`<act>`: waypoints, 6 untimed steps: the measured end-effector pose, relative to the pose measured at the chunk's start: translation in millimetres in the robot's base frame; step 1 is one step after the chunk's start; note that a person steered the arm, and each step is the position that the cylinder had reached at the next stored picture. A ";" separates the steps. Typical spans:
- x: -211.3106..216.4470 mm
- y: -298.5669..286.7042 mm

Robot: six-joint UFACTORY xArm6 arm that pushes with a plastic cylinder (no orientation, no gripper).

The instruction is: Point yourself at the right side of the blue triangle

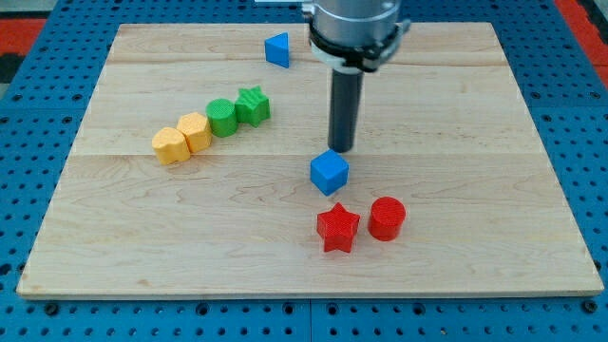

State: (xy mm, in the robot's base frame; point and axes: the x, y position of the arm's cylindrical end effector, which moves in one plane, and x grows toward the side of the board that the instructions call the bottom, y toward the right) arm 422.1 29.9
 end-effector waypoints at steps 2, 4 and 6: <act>51.5 20.2; -42.2 42.1; -191.6 10.1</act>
